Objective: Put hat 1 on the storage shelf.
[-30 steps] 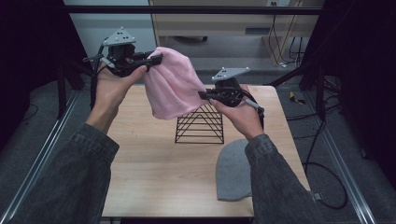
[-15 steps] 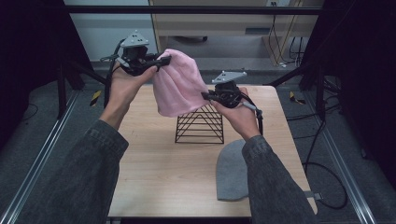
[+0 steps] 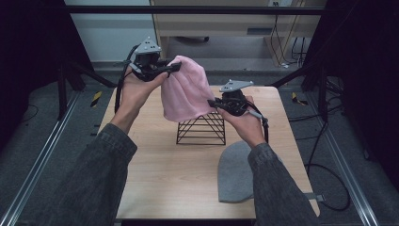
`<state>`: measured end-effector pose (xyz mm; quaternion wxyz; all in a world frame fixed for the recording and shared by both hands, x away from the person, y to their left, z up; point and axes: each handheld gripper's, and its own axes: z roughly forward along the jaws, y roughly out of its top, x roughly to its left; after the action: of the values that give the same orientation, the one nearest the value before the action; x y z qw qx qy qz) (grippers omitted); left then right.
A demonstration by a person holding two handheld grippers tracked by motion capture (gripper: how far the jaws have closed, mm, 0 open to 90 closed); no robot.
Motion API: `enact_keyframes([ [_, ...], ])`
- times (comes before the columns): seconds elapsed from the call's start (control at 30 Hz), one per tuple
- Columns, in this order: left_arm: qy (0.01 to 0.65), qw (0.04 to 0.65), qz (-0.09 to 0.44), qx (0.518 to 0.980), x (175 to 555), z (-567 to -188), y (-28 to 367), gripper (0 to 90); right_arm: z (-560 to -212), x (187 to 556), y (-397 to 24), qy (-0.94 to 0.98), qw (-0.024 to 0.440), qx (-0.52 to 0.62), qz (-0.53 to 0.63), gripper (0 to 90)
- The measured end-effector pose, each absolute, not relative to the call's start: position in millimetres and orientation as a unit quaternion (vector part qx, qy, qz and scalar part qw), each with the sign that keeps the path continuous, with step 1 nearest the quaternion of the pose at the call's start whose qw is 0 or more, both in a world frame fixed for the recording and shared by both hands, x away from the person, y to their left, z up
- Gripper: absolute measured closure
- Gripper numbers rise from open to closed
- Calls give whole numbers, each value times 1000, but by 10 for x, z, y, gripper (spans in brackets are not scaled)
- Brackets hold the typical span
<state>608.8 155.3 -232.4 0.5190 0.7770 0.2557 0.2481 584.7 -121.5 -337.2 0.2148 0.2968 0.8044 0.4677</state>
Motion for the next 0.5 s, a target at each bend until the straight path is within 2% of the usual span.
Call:
enact_keyframes([
  [0.5,245,516,239,785,6002,-2345,1396,754,-3475,5762,-1330,808,211,295,464,822],
])
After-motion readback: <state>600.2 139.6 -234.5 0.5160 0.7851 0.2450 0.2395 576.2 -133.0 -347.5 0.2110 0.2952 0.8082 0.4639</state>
